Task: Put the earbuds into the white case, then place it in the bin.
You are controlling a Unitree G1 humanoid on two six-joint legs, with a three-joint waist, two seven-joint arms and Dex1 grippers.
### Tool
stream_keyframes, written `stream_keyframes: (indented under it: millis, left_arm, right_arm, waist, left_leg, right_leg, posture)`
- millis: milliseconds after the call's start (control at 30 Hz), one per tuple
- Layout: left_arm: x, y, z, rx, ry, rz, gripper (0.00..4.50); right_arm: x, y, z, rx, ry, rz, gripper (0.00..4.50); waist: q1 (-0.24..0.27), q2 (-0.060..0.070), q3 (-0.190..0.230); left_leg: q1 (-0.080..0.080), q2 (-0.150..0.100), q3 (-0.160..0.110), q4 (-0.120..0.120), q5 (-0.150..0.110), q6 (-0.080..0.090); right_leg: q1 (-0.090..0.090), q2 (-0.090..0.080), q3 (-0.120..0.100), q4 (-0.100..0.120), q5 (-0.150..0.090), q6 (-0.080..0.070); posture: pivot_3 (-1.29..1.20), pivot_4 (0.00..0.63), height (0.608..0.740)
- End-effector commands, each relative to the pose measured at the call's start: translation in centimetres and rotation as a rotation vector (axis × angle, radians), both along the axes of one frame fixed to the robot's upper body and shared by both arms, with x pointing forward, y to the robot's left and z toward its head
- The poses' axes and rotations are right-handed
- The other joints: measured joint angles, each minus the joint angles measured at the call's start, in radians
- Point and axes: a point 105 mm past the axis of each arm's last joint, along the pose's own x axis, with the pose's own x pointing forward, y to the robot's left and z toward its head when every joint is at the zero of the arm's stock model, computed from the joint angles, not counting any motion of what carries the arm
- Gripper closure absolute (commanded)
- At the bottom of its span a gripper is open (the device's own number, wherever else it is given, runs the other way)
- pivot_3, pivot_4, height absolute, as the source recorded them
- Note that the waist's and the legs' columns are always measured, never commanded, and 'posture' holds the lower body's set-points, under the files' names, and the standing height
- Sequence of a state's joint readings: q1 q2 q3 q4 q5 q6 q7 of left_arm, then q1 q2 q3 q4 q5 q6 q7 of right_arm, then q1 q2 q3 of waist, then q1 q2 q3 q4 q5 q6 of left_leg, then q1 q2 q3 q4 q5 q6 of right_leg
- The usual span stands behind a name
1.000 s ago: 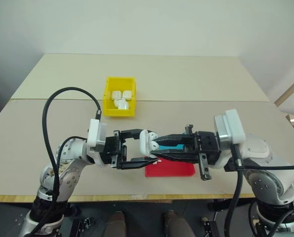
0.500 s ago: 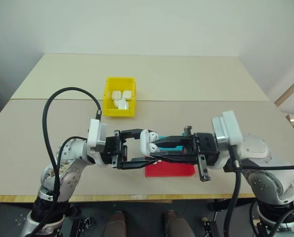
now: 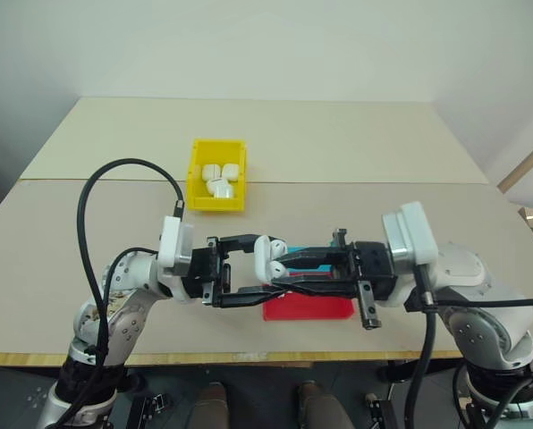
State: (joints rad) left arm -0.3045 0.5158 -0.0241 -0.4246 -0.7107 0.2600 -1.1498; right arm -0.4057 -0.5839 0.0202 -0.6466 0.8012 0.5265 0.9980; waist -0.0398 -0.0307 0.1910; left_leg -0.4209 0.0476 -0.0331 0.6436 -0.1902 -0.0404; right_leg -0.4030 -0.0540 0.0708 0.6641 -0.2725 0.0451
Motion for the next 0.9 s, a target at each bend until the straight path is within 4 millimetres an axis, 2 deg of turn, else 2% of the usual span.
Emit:
stream_keyframes:
  millis: [33,267,467,900]
  left_arm:
    - [-0.88,-0.21,0.79,-0.015,-0.056,-0.024,1.67]
    - [-0.84,-0.20,0.84,-0.017,-0.057,-0.026,1.67]
    - [-0.83,-0.15,0.83,-0.016,-0.056,-0.026,1.67]
    - [-0.53,-0.08,0.56,-0.015,-0.049,-0.019,1.67]
  right_arm:
    - [-0.41,-0.03,0.52,0.013,-0.066,-0.008,3.85]
    - [-0.55,-0.04,0.38,0.007,-0.040,0.021,3.85]
    - [-0.31,0.00,0.49,0.020,-0.076,-0.016,1.93]
    - [-0.49,-0.77,1.26,0.070,-0.083,0.009,1.93]
  waist:
    - [0.000,0.000,0.000]
    - [0.000,0.000,0.000]
    - [0.000,0.000,0.000]
    - [0.000,0.000,0.000]
  left_leg:
    - [0.000,0.000,0.000,0.000,0.000,0.000]
    - [0.000,0.000,0.000,0.000,0.000,0.000]
    - [0.000,0.000,0.000,0.000,0.000,0.000]
    - [0.000,0.000,0.000,0.000,0.000,0.000]
  right_leg:
    - [0.000,0.000,0.000,0.000,0.000,0.000]
    - [0.000,0.000,0.000,0.000,0.000,0.000]
    - [0.000,0.000,0.000,0.000,0.000,0.000]
    - [0.000,0.000,0.000,0.000,0.000,0.000]
  posture:
    - [0.00,0.150,0.740]
    - [0.00,0.150,0.740]
    - [0.00,0.150,0.740]
    - [0.00,0.150,0.740]
